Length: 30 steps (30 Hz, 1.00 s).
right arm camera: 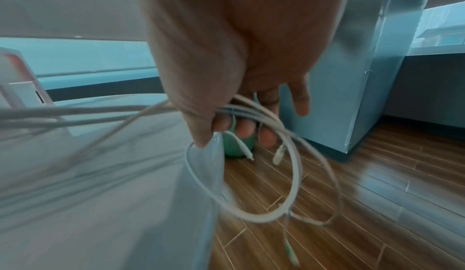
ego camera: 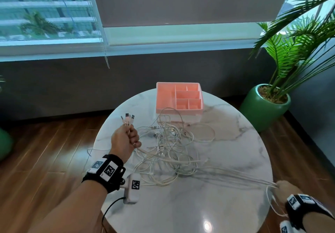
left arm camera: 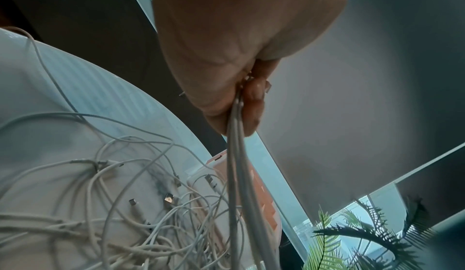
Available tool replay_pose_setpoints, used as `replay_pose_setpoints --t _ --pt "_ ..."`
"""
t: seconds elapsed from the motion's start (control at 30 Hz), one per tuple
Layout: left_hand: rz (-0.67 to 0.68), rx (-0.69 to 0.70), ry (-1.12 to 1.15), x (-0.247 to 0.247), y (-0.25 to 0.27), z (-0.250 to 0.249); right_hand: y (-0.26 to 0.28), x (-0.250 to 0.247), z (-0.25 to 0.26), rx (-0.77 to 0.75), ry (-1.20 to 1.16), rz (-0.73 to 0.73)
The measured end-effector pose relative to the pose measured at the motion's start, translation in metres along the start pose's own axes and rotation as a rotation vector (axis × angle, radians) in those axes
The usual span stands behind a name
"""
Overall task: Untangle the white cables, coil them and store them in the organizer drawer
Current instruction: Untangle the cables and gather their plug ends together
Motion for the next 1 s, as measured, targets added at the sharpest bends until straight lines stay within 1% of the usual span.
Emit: replay_pose_setpoints --t 0.03,0.1,0.17,0.2,0.27,0.3,0.33,0.4,0.47,0.5,0.57,0.6,0.7,0.77,0.83,0.9,1.0 --pt "-0.013 -0.002 -0.013 -0.001 -0.002 0.002 -0.007 0.006 0.002 -0.029 0.047 0.058" --pt "-0.043 0.009 -0.038 -0.002 -0.004 0.006 -0.01 0.002 0.018 -0.104 0.178 0.176" --pt "-0.052 0.018 -0.044 -0.002 -0.006 0.009 -0.014 -0.017 0.031 -0.141 0.289 0.272" --pt "-0.052 0.021 -0.041 -0.002 -0.007 0.01 -0.015 -0.033 0.04 -0.139 0.299 0.318" --pt "-0.051 0.021 -0.03 0.0 -0.007 0.011 -0.03 -0.068 0.062 -0.133 0.35 0.281" --pt "-0.051 0.021 -0.025 0.002 -0.007 0.01 -0.036 -0.088 0.081 -0.147 0.381 0.217" --pt "-0.051 0.022 -0.022 0.003 -0.006 0.01 -0.033 -0.11 0.114 -0.208 0.415 0.134" --pt "-0.05 0.025 -0.015 0.005 -0.005 0.01 -0.023 -0.138 0.186 -0.412 0.388 0.022" --pt "-0.047 0.028 -0.008 0.008 -0.004 0.009 -0.016 -0.153 0.252 -0.625 0.256 -0.107" --pt "-0.044 0.029 -0.008 0.008 -0.003 0.008 -0.014 -0.154 0.28 -0.696 0.158 -0.134" --pt "-0.04 0.03 -0.017 0.009 -0.002 0.007 -0.011 -0.147 0.324 -0.777 -0.057 -0.109" --pt "-0.035 0.027 -0.027 0.009 -0.001 0.007 -0.012 -0.139 0.338 -0.799 -0.11 -0.092" --pt "-0.009 0.005 -0.059 0.008 0.003 0.002 -0.025 -0.107 0.366 -0.834 -0.179 -0.041" --pt "0.012 -0.007 -0.061 0.008 0.006 0.0 -0.035 -0.088 0.373 -0.829 -0.207 0.007" --pt "0.031 -0.003 -0.061 0.008 0.009 -0.001 -0.044 -0.077 0.373 -0.811 -0.204 0.014" --pt "0.044 -0.001 -0.067 0.007 0.01 0.0 -0.048 -0.07 0.372 -0.801 -0.199 -0.036" --pt "0.066 -0.014 -0.079 0.009 0.009 0.003 -0.048 -0.075 0.368 -0.805 -0.222 -0.175"
Point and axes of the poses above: each hand's wrist, its own y-axis away from the middle knuckle, its own x-axis out of the palm, z = x × y, the point moved 3 cm from there along -y, towards the middle knuckle, and after that the axes turned 13 degrees about -x, right-handed, at the moved point
